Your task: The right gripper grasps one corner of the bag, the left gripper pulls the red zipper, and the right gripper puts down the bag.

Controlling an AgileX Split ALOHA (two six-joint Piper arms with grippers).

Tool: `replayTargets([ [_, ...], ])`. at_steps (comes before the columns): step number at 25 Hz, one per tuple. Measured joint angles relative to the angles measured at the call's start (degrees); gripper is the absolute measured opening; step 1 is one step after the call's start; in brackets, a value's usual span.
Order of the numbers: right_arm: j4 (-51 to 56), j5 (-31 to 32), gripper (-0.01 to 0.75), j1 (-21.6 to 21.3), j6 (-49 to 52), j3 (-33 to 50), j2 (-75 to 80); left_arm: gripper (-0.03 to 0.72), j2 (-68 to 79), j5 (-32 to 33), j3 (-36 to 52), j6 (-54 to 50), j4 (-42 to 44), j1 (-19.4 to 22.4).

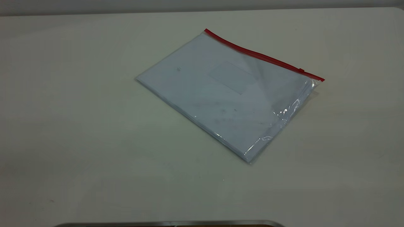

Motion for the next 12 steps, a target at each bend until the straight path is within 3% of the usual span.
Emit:
replayTargets([
  [7, 0.6, -0.5, 0.578, 0.0, 0.1, -0.1, 0.0, 0.586, 1.3, -0.3, -0.5, 0.0, 0.0, 0.0],
  [12, 0.6, -4.8, 0.578, 0.0, 3.8, -4.3, 3.9, 0.586, 13.5, -4.6, -7.2, -2.0, 0.0, 0.0],
])
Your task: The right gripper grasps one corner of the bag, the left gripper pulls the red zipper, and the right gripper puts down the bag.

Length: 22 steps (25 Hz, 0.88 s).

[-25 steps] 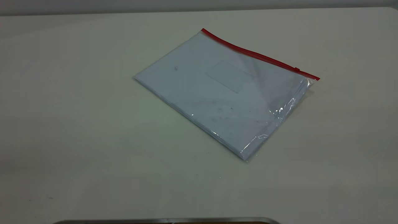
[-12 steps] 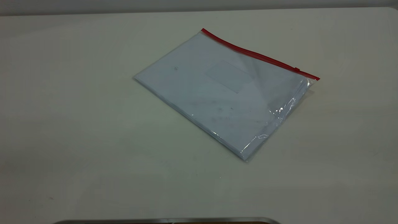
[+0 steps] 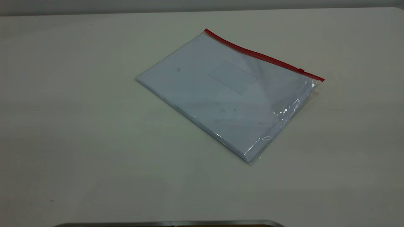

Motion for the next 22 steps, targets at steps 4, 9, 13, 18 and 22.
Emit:
replayTargets([
  [4, 0.1, -3.2, 0.578, 0.0, 0.7, -3.7, 12.0, 0.586, 14.8, -5.0, -5.7, -0.9, -0.3, 0.0],
  [9, 2.1, -8.2, 0.578, 0.0, 0.7, -4.7, 29.1, 0.586, 33.8, -14.0, -12.1, -1.0, -2.7, 0.0],
  [13, 4.2, -14.5, 0.578, 0.0, 0.7, -4.7, 42.0, 0.586, 48.7, -21.1, -17.0, -0.2, -4.0, 0.0],
  [18, 9.2, -25.5, 0.578, 0.0, -2.7, -4.7, 57.8, 0.586, 64.9, -25.3, -25.0, 4.9, -5.4, 0.0],
  [22, 19.5, -32.2, 0.578, 0.0, -14.9, -4.8, 70.0, 0.586, 76.5, -25.9, -32.4, 13.7, -9.8, 0.0],
])
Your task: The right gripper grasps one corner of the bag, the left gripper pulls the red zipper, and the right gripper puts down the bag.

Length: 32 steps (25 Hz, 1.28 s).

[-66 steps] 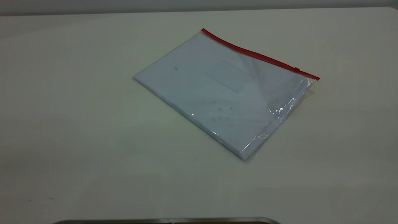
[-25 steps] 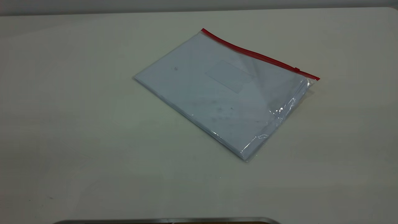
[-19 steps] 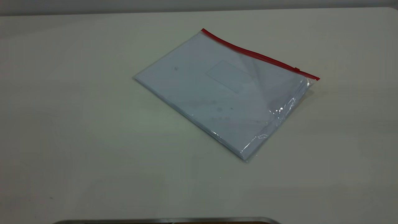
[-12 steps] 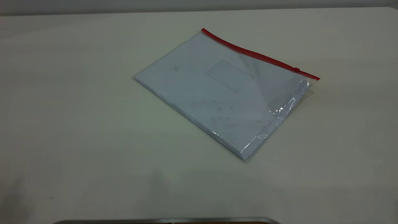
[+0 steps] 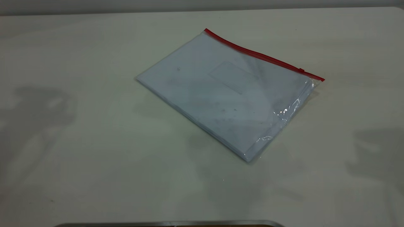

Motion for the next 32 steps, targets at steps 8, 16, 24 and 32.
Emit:
replayTargets([
  [8, 40.3, -4.9, 0.578, 0.0, -42.2, -2.0, 22.0, 0.586, 14.8, 2.7, -9.9, 12.9, -7.9, -2.3],
  [16, 69.1, 0.4, 0.578, -0.2, -73.6, -9.2, 42.0, 0.586, 18.6, 2.9, -10.8, 15.2, -8.8, -6.1],
  [24, 74.7, 10.2, 0.578, -6.9, -79.8, -15.3, 57.4, 0.586, 18.6, 2.9, -11.0, 15.3, -8.9, -6.3],
  [32, 76.5, 13.3, 0.578, -7.8, -85.0, -20.9, 66.1, 0.586, 18.6, 2.9, -11.0, 15.3, -9.0, -6.3],
])
